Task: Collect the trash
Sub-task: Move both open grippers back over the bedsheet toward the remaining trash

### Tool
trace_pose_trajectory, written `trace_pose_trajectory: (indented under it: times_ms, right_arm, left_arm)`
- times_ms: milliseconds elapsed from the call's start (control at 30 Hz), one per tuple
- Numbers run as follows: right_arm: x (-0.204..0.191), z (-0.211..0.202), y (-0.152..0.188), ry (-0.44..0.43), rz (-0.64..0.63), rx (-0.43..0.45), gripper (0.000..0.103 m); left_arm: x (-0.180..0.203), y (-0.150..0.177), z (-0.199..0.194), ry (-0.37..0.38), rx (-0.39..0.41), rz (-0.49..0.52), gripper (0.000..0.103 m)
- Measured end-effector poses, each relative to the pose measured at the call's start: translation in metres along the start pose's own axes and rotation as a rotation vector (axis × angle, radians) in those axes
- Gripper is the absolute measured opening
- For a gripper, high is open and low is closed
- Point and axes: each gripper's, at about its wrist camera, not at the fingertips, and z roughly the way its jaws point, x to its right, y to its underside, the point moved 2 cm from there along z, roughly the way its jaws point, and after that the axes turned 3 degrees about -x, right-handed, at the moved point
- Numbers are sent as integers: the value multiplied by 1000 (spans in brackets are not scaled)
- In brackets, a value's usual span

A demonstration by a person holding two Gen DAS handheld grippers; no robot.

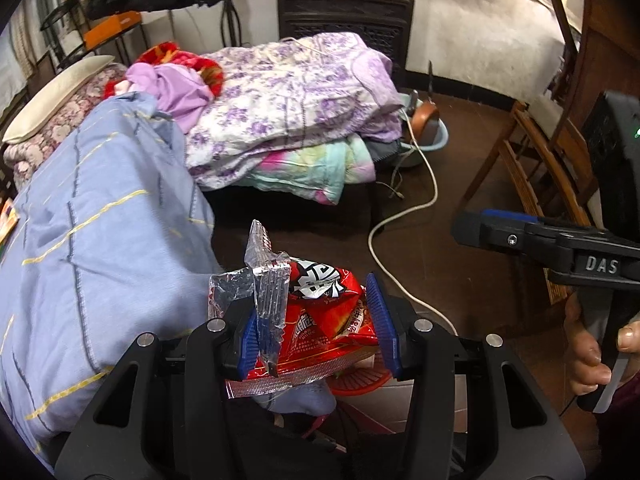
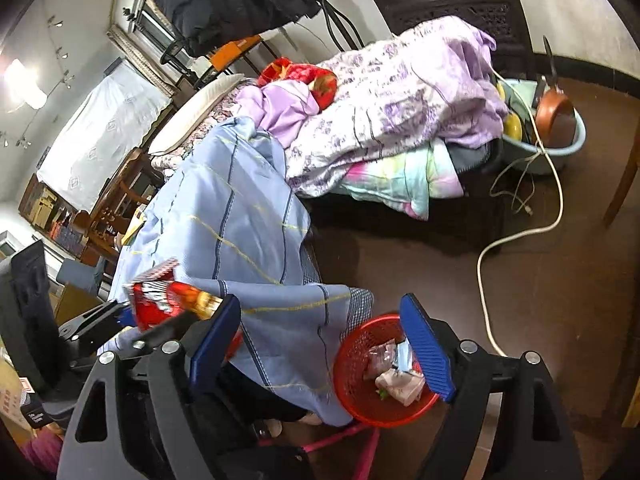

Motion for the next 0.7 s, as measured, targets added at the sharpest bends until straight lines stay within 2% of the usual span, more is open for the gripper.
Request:
trace_pose_trajectory:
  times_ms: [233, 267, 333, 400, 700]
  right_arm:
    - [17, -6, -5, -2, 54, 17, 81]
    - [20, -7, -6, -2, 68, 19, 81]
    - [26, -8, -7, -6, 87, 20, 81]
    - [27, -7, -7, -7, 89, 20, 81]
    - [21, -11, -7, -6, 65, 39, 81]
  left_arm:
    - [17, -9, 19, 35, -37, 41, 50]
    - [20, -10, 21, 40, -43, 45, 53]
    - [21, -11, 21, 41, -41, 44, 67]
    - [21, -12, 20, 37, -32, 42, 71]
    - [2, -11, 2, 13, 6, -10, 74]
